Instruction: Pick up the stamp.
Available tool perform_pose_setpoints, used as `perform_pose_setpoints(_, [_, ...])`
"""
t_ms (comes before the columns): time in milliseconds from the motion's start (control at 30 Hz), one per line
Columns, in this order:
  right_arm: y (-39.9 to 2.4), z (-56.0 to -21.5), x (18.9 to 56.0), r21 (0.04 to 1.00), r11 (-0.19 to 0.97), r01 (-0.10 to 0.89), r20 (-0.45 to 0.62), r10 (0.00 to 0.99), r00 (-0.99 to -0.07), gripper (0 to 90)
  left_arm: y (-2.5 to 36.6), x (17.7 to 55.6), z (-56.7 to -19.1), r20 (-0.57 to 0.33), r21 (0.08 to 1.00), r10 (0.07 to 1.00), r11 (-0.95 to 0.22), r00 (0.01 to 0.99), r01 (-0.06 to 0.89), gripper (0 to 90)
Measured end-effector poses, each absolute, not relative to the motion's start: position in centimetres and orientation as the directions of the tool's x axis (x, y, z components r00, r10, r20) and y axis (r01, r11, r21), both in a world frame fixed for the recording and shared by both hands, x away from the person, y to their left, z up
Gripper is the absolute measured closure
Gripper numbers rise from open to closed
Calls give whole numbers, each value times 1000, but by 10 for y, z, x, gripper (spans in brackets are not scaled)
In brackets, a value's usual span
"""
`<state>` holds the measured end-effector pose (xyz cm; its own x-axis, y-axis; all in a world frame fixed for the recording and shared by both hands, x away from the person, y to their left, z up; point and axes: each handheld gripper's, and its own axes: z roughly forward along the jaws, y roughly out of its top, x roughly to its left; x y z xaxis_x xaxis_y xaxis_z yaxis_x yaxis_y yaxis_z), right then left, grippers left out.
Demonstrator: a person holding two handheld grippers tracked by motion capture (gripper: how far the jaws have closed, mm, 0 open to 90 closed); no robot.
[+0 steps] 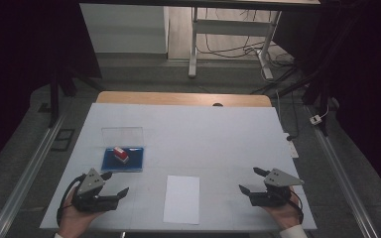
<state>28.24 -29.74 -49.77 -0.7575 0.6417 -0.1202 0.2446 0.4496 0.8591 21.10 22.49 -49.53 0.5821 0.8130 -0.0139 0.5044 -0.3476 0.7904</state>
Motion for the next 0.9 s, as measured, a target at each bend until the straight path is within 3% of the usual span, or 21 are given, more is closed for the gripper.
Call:
perform_pose_setpoints(367, [-292, -499, 281, 854, 461, 240, -123, 629, -767, 184, 228, 230, -490, -10, 775, 797, -376, 604, 508, 229])
perform_pose_setpoints(900, [-290, -500, 280, 839, 486, 247, -137, 626, -768, 188, 242, 249, -489, 1, 765, 826, -363, 563, 531, 239])
